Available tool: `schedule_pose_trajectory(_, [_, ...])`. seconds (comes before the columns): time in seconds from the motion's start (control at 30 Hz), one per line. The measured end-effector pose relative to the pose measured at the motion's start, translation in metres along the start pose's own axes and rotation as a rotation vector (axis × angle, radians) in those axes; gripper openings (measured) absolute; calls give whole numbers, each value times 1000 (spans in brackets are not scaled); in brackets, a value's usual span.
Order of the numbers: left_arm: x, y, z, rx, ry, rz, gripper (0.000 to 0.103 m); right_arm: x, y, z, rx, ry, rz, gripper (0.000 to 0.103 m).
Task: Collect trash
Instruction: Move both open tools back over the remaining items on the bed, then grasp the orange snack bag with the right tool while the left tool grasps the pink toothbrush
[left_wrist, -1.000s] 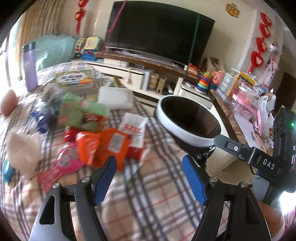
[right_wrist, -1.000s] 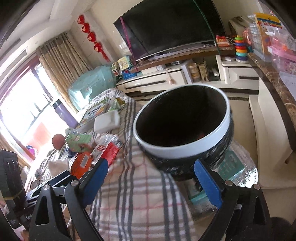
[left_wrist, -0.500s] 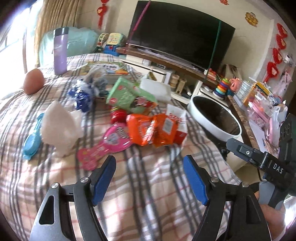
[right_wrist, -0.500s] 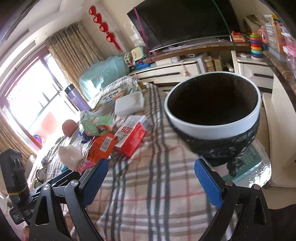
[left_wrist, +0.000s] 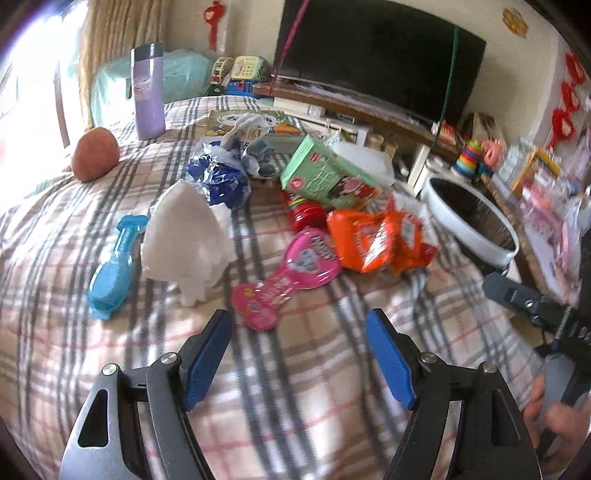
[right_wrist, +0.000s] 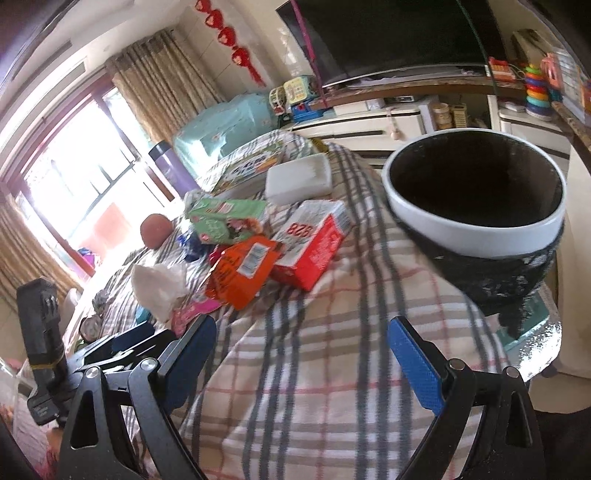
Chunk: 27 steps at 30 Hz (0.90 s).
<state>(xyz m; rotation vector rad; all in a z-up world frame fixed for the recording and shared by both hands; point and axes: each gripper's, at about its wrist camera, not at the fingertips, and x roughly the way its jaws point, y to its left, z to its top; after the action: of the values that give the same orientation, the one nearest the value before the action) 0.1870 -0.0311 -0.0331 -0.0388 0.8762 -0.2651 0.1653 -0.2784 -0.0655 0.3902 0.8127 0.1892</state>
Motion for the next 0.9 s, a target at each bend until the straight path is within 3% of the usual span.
schedule_pose_trajectory(0.27, [19,8,18,130,37,-8,75,16,15,3,-10,32,62,94])
schedule_pose_trajectory(0.5, [33,10,24,228,44,-9,73,39,21,5,19,83,108,74])
schedule_pose_trajectory(0.6, [41,8,24,253,56,-10,72,47,22,6,34,100,135,73])
schedule_pose_trajectory(0.87, [62,3,22,281,100,-15,54,66,15,17,109,108,196,72])
schedule_pose_trajectory(0.9, [63,3,22,282,96,-14,51,66,14,18,113,106,198,64])
